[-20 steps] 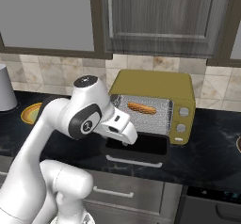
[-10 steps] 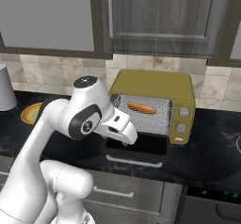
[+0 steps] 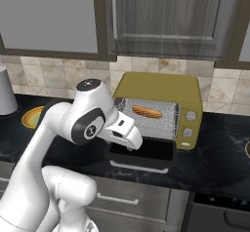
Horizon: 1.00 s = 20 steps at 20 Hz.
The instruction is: Open the toaster oven door. Place the hotdog bun on the bottom rack in the toaster oven and place the chicken drumstick on the top rack.
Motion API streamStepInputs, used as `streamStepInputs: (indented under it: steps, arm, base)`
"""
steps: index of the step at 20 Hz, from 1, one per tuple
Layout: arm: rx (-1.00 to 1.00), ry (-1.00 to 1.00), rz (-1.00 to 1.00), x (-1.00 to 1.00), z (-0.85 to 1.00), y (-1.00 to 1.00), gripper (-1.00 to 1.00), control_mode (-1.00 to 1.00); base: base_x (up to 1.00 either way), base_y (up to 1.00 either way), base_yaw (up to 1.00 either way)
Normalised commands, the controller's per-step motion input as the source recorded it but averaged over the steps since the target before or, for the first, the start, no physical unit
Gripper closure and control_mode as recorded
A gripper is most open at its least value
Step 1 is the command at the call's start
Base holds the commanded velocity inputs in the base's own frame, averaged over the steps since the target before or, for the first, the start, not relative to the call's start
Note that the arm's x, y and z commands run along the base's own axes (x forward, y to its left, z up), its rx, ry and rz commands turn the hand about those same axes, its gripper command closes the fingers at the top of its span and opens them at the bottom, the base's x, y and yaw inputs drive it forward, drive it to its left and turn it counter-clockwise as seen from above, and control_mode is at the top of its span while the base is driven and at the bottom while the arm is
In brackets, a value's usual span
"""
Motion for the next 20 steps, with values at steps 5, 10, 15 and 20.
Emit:
streamStepInputs:
  steps: [5,10,15,20]
  arm:
    - [0.00,0.00,0.00,0.00,0.00,0.00,-1.00,1.00]
    - [0.00,0.00,0.00,0.00,0.00,0.00,-1.00,1.00]
    - [0.00,0.00,0.00,0.00,0.00,0.00,-1.00,1.00]
    - [0.00,0.00,0.00,0.00,0.00,0.00,-1.00,1.00]
  base:
    - [0.00,0.00,0.00]
    - [-0.07,0.00,0.00]
    - [-0.28,-0.49,0.00]
    - [-0.22,-0.53,0.00]
